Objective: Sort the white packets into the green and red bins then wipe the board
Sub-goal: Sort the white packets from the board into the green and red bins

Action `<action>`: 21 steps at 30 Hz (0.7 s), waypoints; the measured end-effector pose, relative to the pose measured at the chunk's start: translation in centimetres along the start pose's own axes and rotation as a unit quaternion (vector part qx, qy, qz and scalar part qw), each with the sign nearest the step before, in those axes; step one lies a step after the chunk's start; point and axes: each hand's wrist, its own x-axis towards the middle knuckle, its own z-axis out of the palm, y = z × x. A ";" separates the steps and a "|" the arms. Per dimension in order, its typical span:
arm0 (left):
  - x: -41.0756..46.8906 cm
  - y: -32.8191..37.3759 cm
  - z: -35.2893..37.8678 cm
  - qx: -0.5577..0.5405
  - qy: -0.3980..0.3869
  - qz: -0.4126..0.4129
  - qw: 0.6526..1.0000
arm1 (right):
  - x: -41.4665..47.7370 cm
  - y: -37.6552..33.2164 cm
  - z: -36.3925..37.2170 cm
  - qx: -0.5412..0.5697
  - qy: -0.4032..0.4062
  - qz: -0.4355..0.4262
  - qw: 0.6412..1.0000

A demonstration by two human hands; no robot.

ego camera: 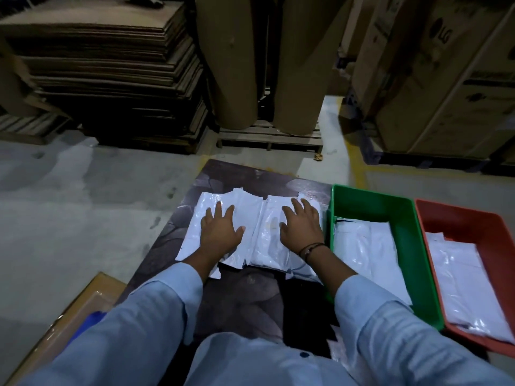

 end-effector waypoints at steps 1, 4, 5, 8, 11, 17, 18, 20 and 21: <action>0.3 -0.6 0.3 0.014 -0.007 0.001 1.000 | 0.2 -0.1 0.4 0.004 -0.013 0.016 1.000; 0.9 -1.9 1.1 0.028 -0.036 -0.002 0.999 | 0.5 -0.2 1.6 -0.004 -0.032 0.081 0.996; 1.0 -2.2 1.4 0.026 -0.046 -0.003 0.999 | 0.5 -0.1 2.1 -0.012 -0.040 0.106 0.993; 1.1 -2.6 2.2 0.021 -0.058 0.002 0.998 | 0.6 -0.2 3.6 -0.014 -0.067 0.154 0.986; 1.2 -2.5 2.6 0.024 -0.058 0.003 0.998 | 0.5 -0.6 4.9 -0.015 -0.093 0.154 0.984; 1.4 -3.2 3.3 0.022 -0.011 0.010 1.000 | 0.6 -2.5 6.1 -0.006 -0.109 0.117 0.987; 1.5 -3.4 3.3 0.025 0.005 0.017 1.000 | 0.7 -2.8 6.2 -0.003 -0.111 0.114 0.987; 1.6 -3.9 3.4 0.023 0.037 0.045 0.998 | 0.9 -3.3 6.3 0.003 -0.116 0.108 0.987; 1.7 -3.9 3.4 0.017 0.053 0.063 0.996 | 1.0 -3.7 6.4 0.004 -0.116 0.102 0.988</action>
